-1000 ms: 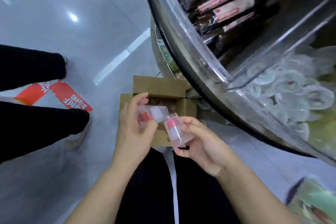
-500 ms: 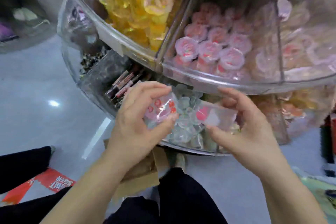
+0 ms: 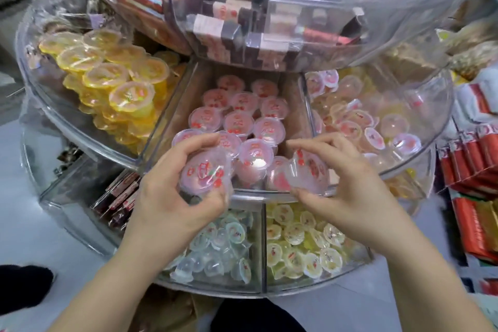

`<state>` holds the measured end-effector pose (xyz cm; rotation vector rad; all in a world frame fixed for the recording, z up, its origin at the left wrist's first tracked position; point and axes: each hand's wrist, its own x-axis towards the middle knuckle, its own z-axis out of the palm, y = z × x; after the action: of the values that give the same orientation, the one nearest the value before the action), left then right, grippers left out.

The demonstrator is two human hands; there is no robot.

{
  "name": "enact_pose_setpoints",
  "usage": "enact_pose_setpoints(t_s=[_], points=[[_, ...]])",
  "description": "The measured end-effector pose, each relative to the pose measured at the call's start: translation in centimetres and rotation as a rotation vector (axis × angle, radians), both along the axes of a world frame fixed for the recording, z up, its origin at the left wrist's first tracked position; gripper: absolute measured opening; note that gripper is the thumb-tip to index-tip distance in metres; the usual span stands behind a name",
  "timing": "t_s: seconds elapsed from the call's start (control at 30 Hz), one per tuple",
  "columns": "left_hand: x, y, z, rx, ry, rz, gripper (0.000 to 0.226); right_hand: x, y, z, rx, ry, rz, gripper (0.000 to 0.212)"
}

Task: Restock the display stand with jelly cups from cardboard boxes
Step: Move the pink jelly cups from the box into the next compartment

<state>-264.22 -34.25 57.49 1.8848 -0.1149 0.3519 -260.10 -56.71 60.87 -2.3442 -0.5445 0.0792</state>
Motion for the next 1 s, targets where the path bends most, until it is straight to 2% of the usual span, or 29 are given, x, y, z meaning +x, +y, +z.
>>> enact_pose_setpoints(t_s=[0.1,0.27,0.47,0.57,0.67,0.77,0.83,1.0], points=[[0.7,0.3,0.0,0.009,0.038,0.029,0.048,2.5,-0.1,0.6,-0.26,-0.052,0.072,0.064],[1.6,0.6,0.0,0.071,0.067,0.027,0.047,5.8,0.7,0.4,-0.575,-0.133,0.269,0.057],[2.6,0.7,0.1,0.105,0.043,-0.011,0.044,7.2,1.3,-1.5,-0.795,-0.266,0.311,0.066],[3.2,0.7,0.0,0.112,0.048,-0.037,0.045,7.3,1.3,-2.6,-0.843,-0.344,0.314,0.064],[3.6,0.9,-0.2,0.122,0.063,-0.048,0.045,7.3,0.7,-3.0,-0.845,-0.315,0.329,0.057],[3.8,1.0,-0.4,0.123,0.073,-0.051,0.045,6.9,0.2,-2.7,-0.737,-0.254,0.318,0.062],[3.9,1.0,-0.5,0.114,0.08,-0.058,0.045,6.7,0.1,-2.6,-0.674,-0.299,0.23,0.064],[4.5,0.9,-0.7,0.11,0.083,-0.069,0.042,6.1,0.9,-2.5,-0.843,-0.345,0.116,0.054]])
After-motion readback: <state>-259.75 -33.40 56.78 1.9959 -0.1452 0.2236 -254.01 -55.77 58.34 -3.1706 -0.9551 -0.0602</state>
